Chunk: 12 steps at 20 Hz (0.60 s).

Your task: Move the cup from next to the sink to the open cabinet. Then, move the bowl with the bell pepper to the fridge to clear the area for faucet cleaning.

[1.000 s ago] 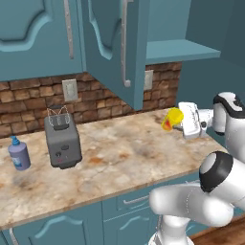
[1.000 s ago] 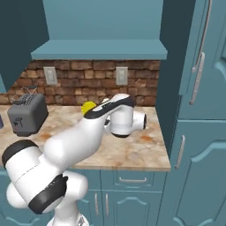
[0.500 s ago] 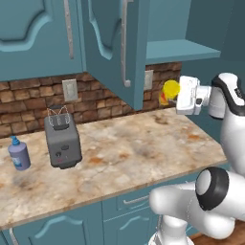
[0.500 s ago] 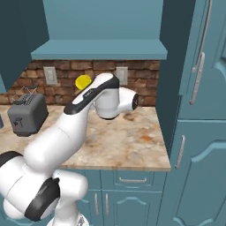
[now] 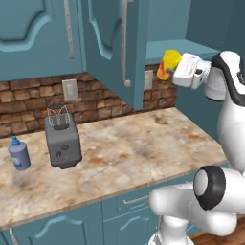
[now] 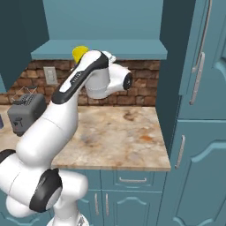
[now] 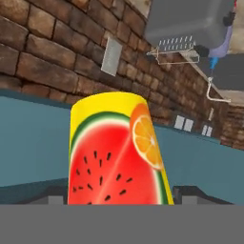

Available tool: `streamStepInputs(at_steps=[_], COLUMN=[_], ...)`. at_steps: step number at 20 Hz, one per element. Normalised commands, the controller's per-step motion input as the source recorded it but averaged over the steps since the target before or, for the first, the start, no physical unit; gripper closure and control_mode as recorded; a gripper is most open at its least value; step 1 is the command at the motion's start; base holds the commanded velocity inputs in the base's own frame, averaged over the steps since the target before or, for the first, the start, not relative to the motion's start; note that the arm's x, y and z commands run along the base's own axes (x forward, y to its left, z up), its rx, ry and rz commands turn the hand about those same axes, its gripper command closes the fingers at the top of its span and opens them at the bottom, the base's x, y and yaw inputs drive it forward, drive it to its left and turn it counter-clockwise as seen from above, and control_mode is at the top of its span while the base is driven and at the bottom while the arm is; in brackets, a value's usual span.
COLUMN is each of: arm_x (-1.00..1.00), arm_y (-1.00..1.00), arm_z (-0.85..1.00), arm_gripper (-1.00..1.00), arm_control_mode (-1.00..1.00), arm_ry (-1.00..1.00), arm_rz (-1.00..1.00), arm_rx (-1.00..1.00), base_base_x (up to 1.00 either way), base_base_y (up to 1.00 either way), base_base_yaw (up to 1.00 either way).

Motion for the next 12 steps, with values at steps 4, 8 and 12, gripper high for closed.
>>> streamStepInputs(at_steps=[4, 8, 12], arm_x=[0.39, 0.41, 0.03], arm_y=[0.0, 0.02, 0.0], arm_z=[1.0, 0.84, -0.11], arm_gripper=[1.0, 1.0, 1.0], arm_control_mode=[-1.0, -1.0, -1.0], arm_ry=[0.34, 0.26, -0.04], arm_rz=[0.0, 0.0, 0.0], arm_rx=[0.23, 0.12, -0.02], base_base_x=[0.0, 0.0, 0.0], base_base_y=[0.0, 0.0, 0.0], base_base_yaw=[0.0, 0.0, 0.0])
